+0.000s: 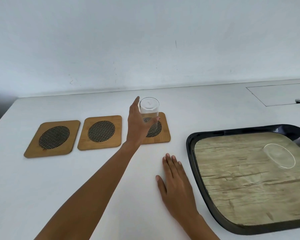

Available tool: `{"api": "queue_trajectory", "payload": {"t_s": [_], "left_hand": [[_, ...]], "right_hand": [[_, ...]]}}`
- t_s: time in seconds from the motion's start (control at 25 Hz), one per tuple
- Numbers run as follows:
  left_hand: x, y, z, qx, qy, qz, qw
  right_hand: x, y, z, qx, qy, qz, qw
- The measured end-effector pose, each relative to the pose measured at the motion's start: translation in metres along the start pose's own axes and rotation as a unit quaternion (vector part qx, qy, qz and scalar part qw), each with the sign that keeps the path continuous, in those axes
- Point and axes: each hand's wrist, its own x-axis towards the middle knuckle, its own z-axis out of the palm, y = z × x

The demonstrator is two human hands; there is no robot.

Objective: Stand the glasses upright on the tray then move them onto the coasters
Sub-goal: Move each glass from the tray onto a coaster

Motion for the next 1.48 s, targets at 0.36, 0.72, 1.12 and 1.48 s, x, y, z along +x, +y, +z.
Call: {"api": "queue_trajectory", "payload": {"t_s": [0.36,0.72,1.12,1.48], "left_hand": [[-0.062,0.047,-0.014,0.017,0.094,0.117,0.989],[-0.136,0.109,0.054,-0.061,-0.091,0.120,0.987],[-0.183,0.137,0.176,-0.063,-0.272,-0.022,0.960],[-0.184,0.135,0.201,-0.086,-0.246,-0.002,0.965]], "right_hand": [[-0.004,-0.019,-0.055,0.108,0.078,-0.019,0.991],[-0.056,0.073,-0.128,0.078,0.226,0.075,0.968],[-0.105,0.188,-0.127,0.038,0.184,0.387,0.903],[-0.111,0.194,-0.122,-0.014,0.140,0.357,0.923]]}}
